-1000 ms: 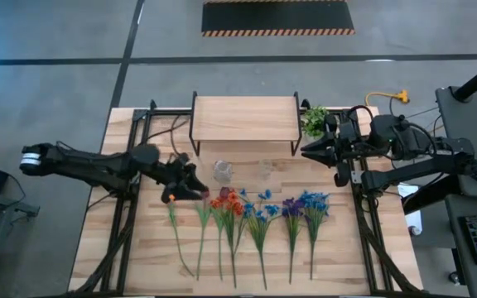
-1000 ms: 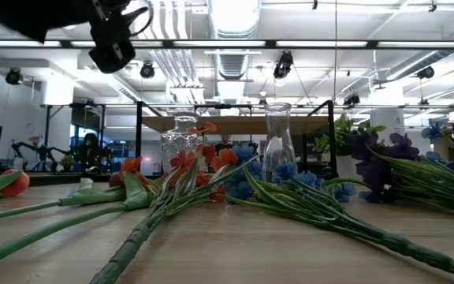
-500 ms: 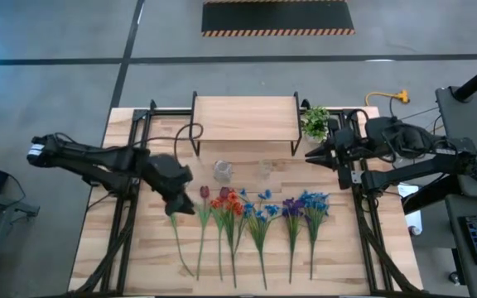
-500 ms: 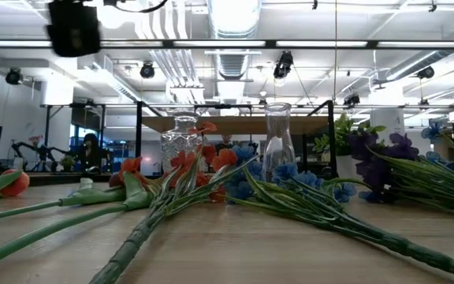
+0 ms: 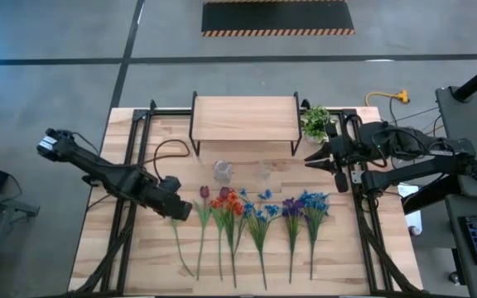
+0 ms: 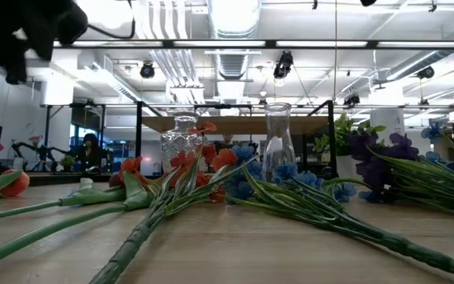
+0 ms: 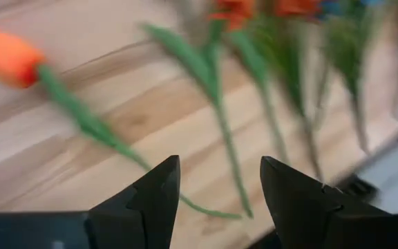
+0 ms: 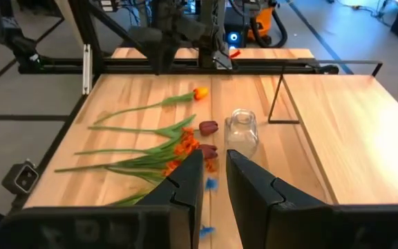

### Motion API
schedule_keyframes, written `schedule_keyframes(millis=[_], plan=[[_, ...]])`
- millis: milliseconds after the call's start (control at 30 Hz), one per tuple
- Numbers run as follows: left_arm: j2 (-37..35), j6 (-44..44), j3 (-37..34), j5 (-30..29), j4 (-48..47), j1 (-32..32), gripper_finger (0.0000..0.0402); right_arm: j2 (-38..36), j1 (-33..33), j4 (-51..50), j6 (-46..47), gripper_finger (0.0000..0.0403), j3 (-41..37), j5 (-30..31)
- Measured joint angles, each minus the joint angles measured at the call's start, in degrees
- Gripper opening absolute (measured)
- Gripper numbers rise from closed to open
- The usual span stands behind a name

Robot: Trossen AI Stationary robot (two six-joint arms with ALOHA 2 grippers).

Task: Pick and place flowers into a vace then onto a shelf
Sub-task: Put the orange flower into the right transparent vase

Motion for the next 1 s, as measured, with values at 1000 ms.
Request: schedule_keyframes(millis=[1000], plan=[[24.5,-8.3,-0.5,-0.3,-9.2,-2.1,0.0184,-0.7,0.0,-0.4,0.4,0.0057,0.1,0.0]])
